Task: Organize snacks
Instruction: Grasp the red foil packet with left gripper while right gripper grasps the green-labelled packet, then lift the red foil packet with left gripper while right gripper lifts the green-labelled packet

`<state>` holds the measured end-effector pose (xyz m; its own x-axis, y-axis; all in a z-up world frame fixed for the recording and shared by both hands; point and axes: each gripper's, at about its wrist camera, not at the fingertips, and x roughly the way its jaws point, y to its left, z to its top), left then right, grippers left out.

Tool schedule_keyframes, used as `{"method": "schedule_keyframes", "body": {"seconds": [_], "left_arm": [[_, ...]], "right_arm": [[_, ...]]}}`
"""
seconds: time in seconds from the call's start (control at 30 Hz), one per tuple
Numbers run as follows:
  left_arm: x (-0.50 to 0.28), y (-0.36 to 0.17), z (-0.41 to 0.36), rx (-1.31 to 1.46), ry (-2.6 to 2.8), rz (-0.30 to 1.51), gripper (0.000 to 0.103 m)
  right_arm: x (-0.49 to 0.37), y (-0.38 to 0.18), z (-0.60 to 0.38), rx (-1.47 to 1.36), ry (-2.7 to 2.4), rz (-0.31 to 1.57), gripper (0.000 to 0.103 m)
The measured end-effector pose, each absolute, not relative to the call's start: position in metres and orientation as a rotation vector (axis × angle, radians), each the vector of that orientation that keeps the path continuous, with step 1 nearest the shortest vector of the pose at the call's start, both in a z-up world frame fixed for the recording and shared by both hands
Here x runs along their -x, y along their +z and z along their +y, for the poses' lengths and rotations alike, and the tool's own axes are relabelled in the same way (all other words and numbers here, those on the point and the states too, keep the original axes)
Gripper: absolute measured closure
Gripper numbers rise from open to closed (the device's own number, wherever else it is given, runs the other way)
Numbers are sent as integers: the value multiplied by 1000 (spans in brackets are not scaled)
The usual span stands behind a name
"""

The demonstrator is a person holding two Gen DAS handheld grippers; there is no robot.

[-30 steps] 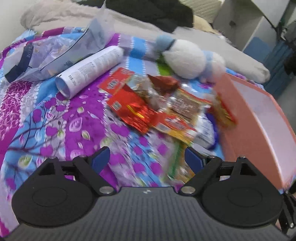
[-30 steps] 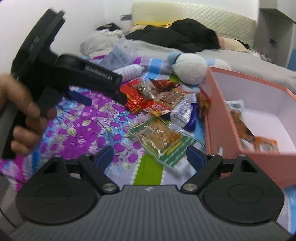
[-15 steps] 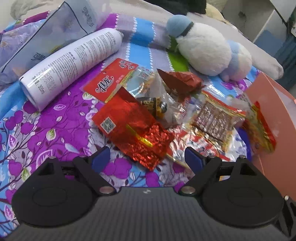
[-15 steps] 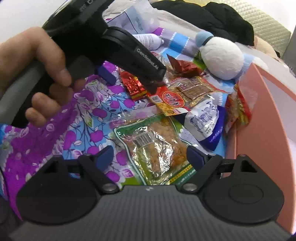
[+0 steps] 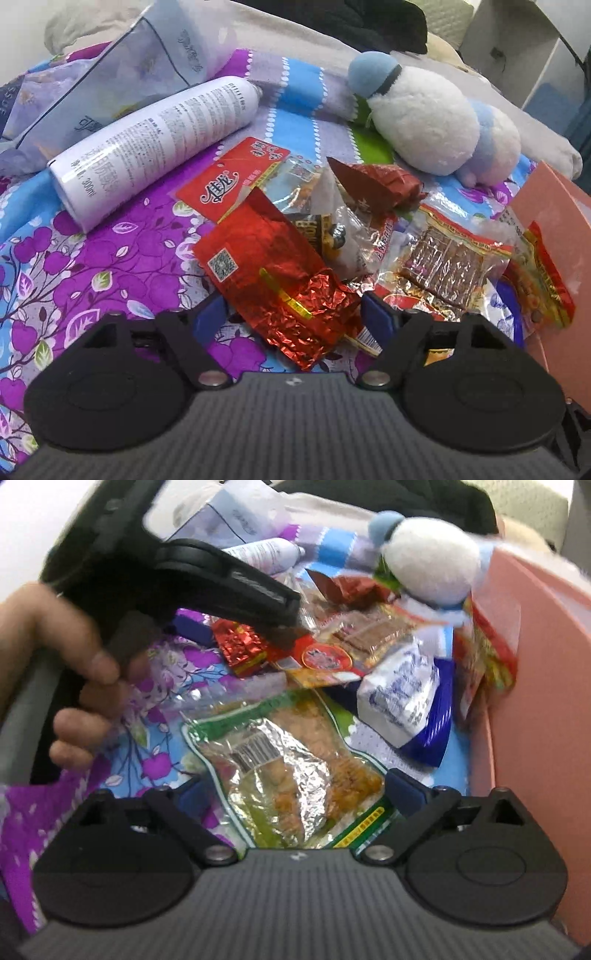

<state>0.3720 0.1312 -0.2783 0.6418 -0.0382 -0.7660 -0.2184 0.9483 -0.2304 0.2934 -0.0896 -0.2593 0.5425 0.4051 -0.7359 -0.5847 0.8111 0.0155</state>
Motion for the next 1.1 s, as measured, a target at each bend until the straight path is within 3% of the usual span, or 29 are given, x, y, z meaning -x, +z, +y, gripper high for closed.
{"method": "schedule_keyframes", "body": {"seconds": [0.1, 0.27, 0.4, 0.47, 0.87, 1.1], "left_arm": [[-369, -276, 136, 338, 107, 871, 32], [-359, -272, 137, 367, 86, 879, 37], [-343, -265, 134, 378, 71, 883, 38], [-333, -262, 133, 381, 67, 892, 50], [-262, -242, 125, 390, 42, 911, 50], [-220, -238, 108, 376, -1, 962, 50]], "right_arm": [[-296, -259, -92, 245, 614, 811, 7], [-288, -250, -94, 279, 632, 795, 33], [-277, -244, -95, 302, 622, 778, 45], [-270, -241, -95, 317, 616, 768, 57], [-220, -224, -107, 376, 582, 721, 79], [-187, -220, -118, 416, 583, 723, 84]]}}
